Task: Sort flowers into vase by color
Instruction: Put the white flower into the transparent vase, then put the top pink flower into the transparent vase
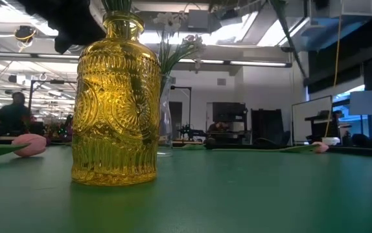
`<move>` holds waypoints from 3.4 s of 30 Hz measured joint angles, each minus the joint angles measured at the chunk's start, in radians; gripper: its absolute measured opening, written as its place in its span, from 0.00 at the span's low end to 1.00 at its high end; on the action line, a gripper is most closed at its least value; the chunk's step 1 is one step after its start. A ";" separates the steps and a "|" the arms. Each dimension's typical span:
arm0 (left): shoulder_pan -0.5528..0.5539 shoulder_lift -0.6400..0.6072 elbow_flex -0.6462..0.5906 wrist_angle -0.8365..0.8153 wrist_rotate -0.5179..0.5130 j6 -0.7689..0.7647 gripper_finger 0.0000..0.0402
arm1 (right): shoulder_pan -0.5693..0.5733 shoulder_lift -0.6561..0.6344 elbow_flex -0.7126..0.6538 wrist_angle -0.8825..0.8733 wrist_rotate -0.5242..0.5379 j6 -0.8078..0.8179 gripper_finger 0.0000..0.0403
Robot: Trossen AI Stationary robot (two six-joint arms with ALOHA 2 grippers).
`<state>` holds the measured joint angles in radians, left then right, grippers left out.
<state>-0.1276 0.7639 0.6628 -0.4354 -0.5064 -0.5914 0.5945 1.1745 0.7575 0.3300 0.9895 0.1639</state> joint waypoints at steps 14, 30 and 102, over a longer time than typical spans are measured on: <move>0.000 0.000 0.000 0.072 0.006 0.027 0.22 | -0.299 0.168 0.001 0.647 -0.660 -0.316 0.03; 0.000 0.000 0.000 0.082 0.053 0.047 0.22 | -0.554 0.386 0.001 0.993 -0.974 -0.251 0.03; 0.000 0.001 0.000 0.052 0.108 0.051 0.22 | -0.457 0.120 0.093 -0.217 -0.633 -0.321 0.76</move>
<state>-0.1276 0.7647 0.6628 -0.3832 -0.3981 -0.5403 0.1370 1.2941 0.8505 0.1127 0.3564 -0.1574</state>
